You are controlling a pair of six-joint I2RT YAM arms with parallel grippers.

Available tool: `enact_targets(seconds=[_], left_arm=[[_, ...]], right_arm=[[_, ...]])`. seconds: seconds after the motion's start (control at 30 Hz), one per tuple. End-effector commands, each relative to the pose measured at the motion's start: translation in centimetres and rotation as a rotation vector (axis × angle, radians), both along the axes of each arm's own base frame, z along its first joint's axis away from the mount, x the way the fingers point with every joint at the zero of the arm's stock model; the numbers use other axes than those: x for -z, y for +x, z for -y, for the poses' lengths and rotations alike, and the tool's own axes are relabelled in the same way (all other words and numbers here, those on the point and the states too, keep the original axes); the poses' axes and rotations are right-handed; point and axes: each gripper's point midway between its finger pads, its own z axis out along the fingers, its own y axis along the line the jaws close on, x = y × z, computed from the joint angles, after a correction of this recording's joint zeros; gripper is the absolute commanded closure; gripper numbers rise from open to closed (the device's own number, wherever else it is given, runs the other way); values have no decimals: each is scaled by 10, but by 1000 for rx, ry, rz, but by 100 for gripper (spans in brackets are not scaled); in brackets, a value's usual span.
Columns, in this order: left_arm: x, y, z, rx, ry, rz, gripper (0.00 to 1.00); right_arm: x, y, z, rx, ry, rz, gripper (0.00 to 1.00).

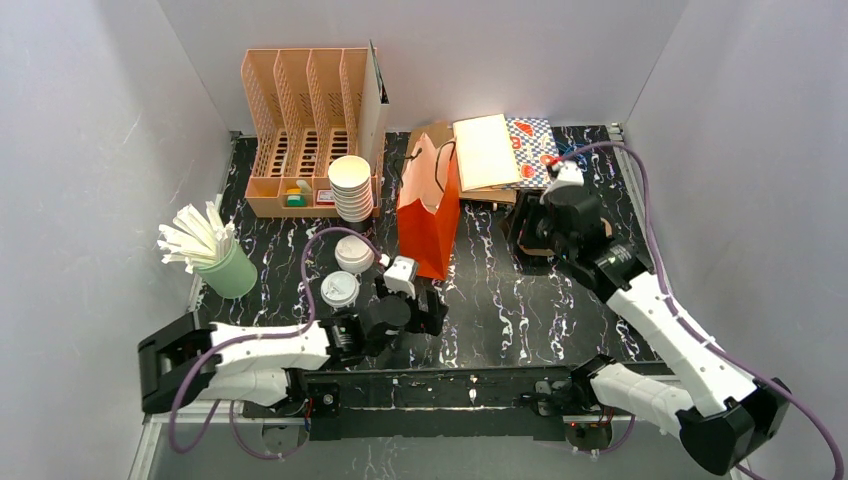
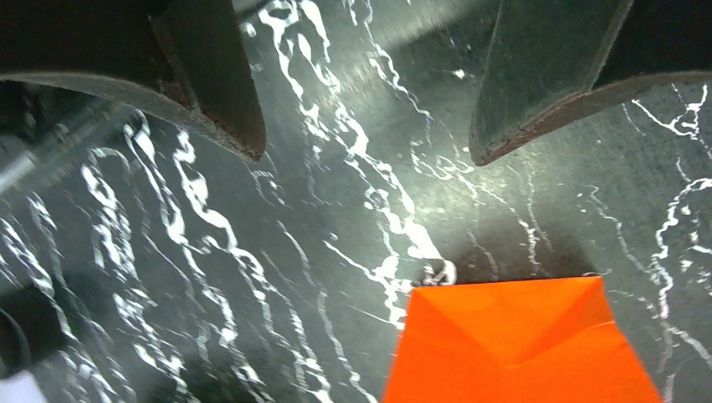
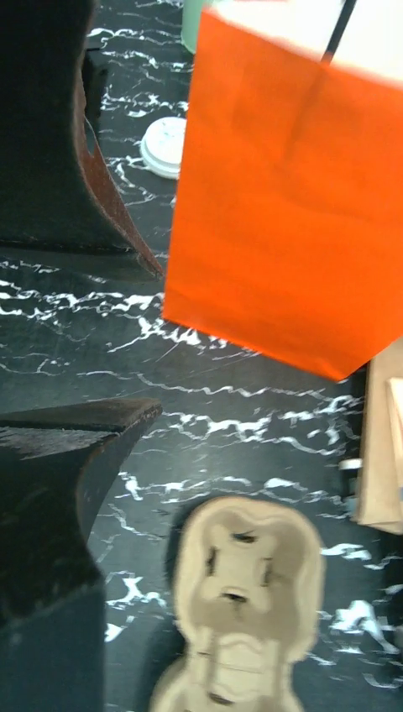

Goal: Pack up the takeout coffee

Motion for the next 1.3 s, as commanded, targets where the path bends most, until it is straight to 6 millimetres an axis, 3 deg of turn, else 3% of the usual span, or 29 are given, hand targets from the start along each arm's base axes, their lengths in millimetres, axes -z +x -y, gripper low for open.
enact_targets(seconds=[0.0, 0.2, 0.33, 0.5, 0.63, 0.7, 0.83, 1.03, 1.13, 1.27], left_arm=[[-1, 40, -12, -272, -16, 111, 3], [7, 63, 3, -322, 36, 164, 2], [20, 81, 13, -309, 4, 144, 3], [29, 94, 24, -318, 30, 159, 2], [39, 112, 15, -357, 20, 128, 8], [38, 118, 10, -355, 58, 155, 14], [38, 132, -4, -359, 99, 169, 23], [35, 146, -24, -364, 174, 206, 21], [34, 149, -33, -374, 206, 221, 20], [34, 155, -41, -370, 212, 216, 19]], right_arm=[[8, 1, 6, 71, 87, 55, 39], [48, -11, 15, 81, 55, 4, 39], [70, -16, 23, 98, 6, -33, 32], [76, -15, 32, 131, -37, -48, 31], [83, -10, 44, 187, -77, -58, 29], [88, -5, 45, 188, -80, -77, 27], [104, 10, 63, 235, -67, -194, 33], [108, 46, 101, 301, 62, -248, 32], [110, 64, 117, 352, 19, -245, 23], [123, 80, 137, 425, -53, -267, 20]])
